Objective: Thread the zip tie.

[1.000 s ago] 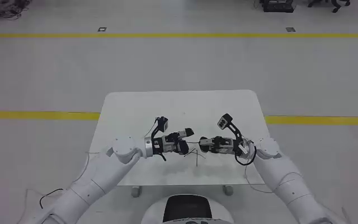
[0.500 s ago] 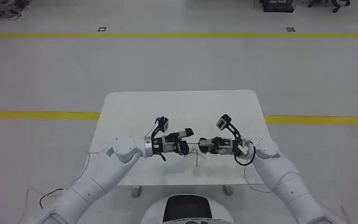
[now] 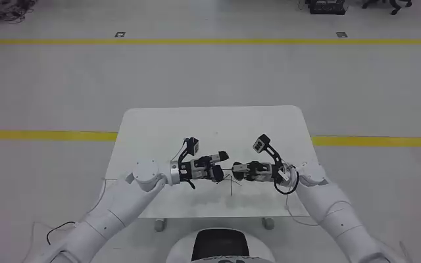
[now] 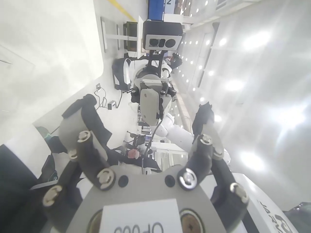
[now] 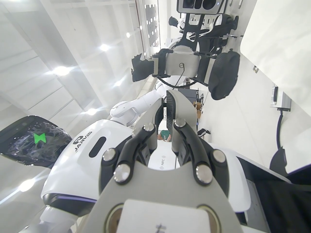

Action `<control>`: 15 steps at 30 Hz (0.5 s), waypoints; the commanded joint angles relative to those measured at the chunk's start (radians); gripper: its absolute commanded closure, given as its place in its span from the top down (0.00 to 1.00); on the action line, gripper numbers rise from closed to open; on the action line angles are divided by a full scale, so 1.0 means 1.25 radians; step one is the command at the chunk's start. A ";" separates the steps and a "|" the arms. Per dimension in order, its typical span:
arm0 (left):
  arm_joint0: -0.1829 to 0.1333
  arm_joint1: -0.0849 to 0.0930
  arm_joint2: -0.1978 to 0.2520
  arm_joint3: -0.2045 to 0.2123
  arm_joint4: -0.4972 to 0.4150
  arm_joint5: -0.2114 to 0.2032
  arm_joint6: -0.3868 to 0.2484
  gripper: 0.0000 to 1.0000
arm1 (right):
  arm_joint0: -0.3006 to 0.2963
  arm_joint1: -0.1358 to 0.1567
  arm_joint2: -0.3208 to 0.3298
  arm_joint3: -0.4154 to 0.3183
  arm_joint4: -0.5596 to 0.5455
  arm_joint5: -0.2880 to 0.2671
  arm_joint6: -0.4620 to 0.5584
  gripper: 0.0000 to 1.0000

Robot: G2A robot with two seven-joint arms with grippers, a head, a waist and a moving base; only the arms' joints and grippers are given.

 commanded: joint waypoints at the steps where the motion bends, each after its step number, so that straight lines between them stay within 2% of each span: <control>1: 0.000 -0.001 0.000 0.001 -0.001 0.000 -0.002 0.71 | 0.000 0.000 0.000 0.001 -0.001 -0.001 -0.001 0.00; 5: 0.000 -0.001 0.000 0.001 0.000 0.000 -0.006 0.49 | 0.000 0.000 0.000 0.004 -0.001 0.002 -0.002 0.00; 13: 0.000 -0.003 0.000 0.002 0.000 -0.002 -0.014 0.35 | 0.004 -0.001 -0.004 0.013 -0.009 0.009 -0.003 0.00; 15: -0.001 -0.004 0.001 0.001 0.002 -0.001 -0.016 0.28 | 0.005 -0.001 -0.005 0.017 -0.011 0.011 -0.003 0.00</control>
